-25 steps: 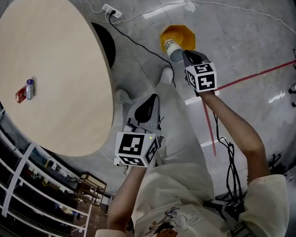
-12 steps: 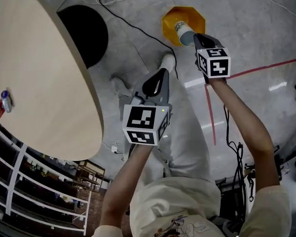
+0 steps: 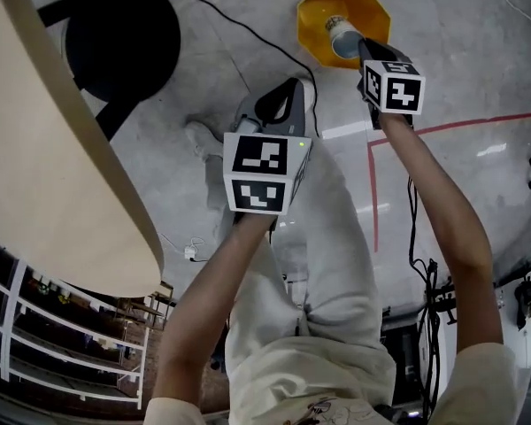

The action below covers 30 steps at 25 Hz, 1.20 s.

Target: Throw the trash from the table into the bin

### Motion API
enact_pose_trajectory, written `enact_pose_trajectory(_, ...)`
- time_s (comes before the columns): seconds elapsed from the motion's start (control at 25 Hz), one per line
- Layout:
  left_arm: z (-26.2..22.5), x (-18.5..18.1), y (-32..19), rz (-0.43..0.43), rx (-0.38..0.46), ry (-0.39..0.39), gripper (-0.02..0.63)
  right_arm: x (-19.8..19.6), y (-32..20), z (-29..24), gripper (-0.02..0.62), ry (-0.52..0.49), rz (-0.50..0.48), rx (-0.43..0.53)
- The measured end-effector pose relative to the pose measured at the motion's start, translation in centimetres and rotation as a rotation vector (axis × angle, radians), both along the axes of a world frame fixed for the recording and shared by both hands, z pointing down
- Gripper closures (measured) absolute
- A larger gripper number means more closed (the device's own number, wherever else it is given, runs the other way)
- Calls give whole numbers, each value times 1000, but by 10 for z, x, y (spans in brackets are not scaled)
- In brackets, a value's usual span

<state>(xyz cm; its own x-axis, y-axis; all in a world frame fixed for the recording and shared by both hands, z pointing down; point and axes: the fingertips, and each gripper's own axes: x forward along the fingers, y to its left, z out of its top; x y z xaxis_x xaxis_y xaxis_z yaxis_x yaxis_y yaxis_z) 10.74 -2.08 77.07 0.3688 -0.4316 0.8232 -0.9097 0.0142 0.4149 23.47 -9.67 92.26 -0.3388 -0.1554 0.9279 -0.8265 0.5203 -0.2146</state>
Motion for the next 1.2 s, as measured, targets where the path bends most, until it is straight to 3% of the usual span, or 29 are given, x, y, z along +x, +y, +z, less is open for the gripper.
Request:
enact_pose_trajectory(0.32,56,2,20,-8,-42,14,603,-3,2,52,574,61,-26,-3)
enact_pose_trajectory(0.6,54,-9,24,5,-30,24,603,16,8,80,541,107,124,-110)
enact_pose_trajectory(0.96,24,-35,23,17,8,-1,603,26,12,39,510,80,196,-96)
enact_pose_trajectory(1.08,4,-28,25,61,33,-2,603,21,19,17,443,41,174,-96)
enact_pose_trajectory(1.2,-16,-23,26,96,51,-1,603,14,18,-8,434,3,149,-78)
